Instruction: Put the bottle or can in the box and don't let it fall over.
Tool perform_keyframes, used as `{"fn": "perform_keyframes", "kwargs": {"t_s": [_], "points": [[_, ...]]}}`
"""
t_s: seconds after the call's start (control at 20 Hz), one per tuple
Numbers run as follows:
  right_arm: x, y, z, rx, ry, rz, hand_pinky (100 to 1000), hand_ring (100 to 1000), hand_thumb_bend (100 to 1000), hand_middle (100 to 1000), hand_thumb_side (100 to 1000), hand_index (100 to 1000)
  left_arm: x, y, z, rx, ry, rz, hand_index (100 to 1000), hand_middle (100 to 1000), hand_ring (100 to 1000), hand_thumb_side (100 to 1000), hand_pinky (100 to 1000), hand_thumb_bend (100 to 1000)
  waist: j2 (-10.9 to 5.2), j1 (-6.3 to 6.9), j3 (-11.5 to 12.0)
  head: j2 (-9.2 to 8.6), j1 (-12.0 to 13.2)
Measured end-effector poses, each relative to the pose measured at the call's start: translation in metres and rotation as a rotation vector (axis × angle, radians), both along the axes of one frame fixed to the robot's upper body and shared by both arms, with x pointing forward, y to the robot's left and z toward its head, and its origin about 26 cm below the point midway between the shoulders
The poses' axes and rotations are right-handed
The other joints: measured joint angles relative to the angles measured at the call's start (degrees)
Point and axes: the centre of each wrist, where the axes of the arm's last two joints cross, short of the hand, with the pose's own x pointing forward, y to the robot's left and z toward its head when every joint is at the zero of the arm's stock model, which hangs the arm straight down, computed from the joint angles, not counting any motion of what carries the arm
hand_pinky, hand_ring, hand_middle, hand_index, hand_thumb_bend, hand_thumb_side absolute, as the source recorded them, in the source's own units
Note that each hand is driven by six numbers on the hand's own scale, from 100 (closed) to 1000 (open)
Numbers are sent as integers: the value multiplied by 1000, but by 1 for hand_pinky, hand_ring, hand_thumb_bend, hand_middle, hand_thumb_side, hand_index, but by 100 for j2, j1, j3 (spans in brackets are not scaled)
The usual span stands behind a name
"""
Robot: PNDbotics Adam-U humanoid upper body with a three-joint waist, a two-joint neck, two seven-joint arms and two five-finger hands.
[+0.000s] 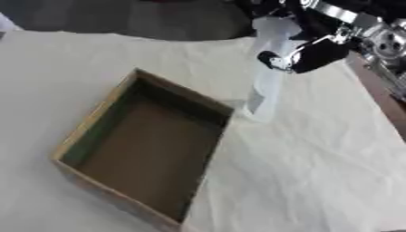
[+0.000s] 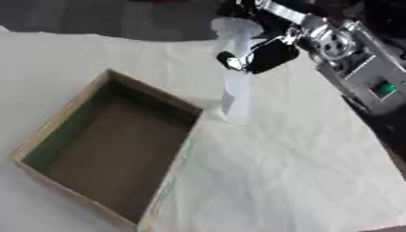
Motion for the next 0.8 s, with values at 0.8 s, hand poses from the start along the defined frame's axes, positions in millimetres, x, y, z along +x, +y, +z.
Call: {"fn": "perform_keyframes", "kwargs": {"t_s": [0.8], "points": [[-1,2,-1,-5,-10,14,644,758,208,716,100,740,0,0,0,0,1,-1,826,749,545,807,906,100,16,2,19,0,-25]]}}
